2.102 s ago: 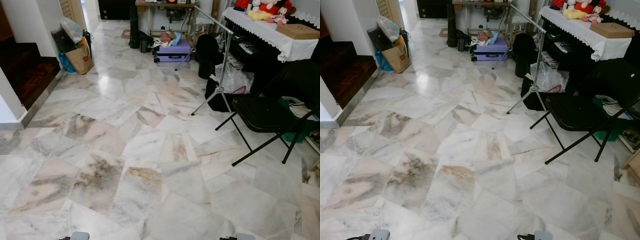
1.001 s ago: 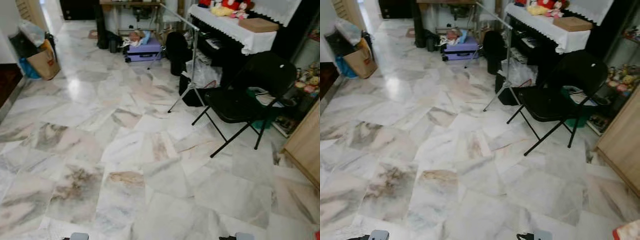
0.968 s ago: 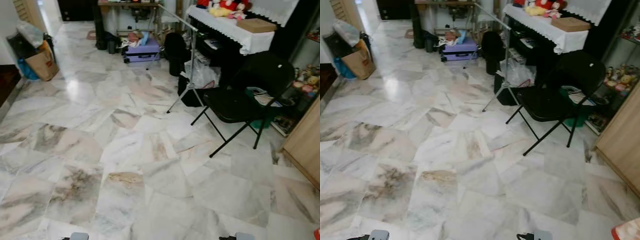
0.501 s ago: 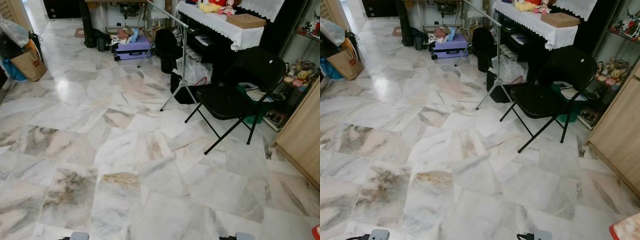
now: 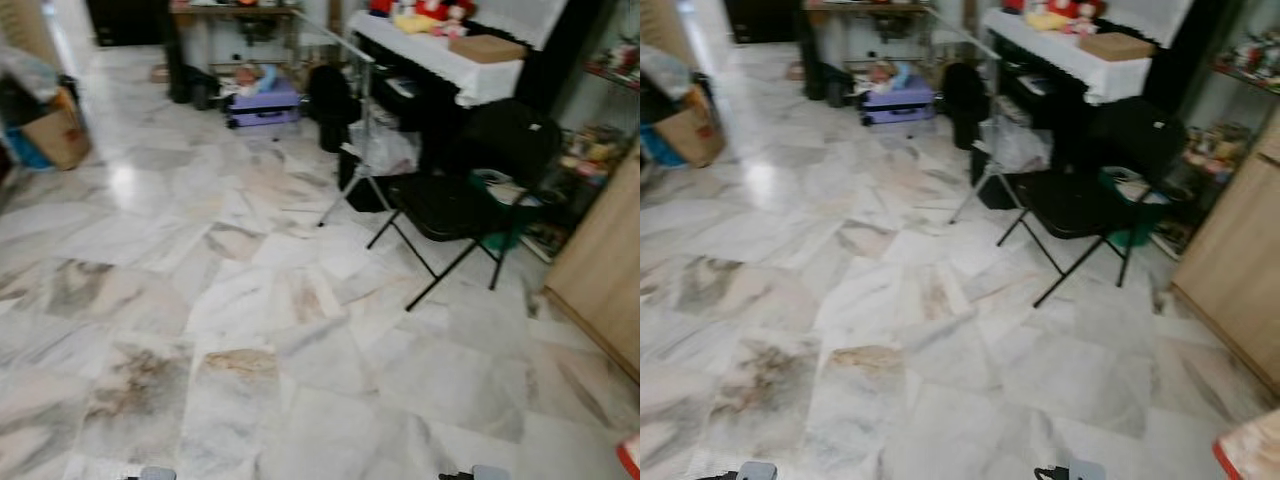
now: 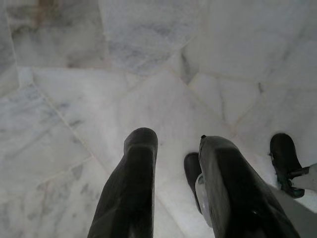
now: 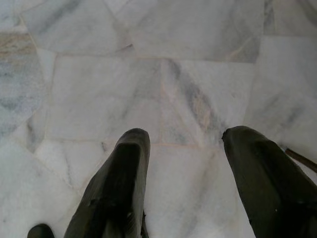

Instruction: Setting the table

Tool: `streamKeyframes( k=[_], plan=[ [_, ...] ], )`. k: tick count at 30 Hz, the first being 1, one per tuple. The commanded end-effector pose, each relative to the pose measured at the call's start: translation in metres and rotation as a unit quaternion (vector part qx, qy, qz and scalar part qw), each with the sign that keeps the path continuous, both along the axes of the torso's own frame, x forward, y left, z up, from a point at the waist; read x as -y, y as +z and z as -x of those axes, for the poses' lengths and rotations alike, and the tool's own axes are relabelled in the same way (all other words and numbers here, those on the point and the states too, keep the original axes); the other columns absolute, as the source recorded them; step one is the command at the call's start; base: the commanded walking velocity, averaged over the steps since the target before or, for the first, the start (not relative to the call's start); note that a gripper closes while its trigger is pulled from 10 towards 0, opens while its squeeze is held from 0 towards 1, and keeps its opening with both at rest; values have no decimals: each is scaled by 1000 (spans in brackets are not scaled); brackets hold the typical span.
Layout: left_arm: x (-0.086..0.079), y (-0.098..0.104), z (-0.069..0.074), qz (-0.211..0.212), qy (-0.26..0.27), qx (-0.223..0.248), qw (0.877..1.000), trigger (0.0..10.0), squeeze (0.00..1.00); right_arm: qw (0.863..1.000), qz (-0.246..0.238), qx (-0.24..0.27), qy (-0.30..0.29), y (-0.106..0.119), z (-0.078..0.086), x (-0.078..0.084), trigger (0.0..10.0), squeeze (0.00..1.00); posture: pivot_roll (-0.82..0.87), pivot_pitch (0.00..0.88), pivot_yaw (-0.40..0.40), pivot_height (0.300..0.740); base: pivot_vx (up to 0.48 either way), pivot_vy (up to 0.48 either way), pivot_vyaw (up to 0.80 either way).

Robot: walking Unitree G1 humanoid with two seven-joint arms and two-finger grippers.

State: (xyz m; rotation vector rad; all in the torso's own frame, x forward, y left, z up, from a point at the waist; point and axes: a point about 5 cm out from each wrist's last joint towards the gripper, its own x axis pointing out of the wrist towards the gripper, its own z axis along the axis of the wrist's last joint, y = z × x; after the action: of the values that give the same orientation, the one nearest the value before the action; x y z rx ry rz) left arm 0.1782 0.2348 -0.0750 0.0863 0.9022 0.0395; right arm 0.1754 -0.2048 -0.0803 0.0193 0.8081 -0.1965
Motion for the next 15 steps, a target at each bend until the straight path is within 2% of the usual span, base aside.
streamKeyframes(
  k=[1,10,15],
  plan=[
    [38,-7,-6,31,7,-19,999,10000,0,989,-136,-32,-44,-2,-10,-15,10000,0,127,96,-90,740,0,0,-800],
    [40,-9,-2,31,2,-26,999,10000,0,989,-137,-34,-44,-3,-8,-15,10000,0,132,107,-84,740,0,0,-800],
    [38,-8,-4,30,2,-22,999,10000,0,989,-139,-31,-46,-2,-11,-17,10000,0,127,103,-70,740,0,0,0]
  ],
)
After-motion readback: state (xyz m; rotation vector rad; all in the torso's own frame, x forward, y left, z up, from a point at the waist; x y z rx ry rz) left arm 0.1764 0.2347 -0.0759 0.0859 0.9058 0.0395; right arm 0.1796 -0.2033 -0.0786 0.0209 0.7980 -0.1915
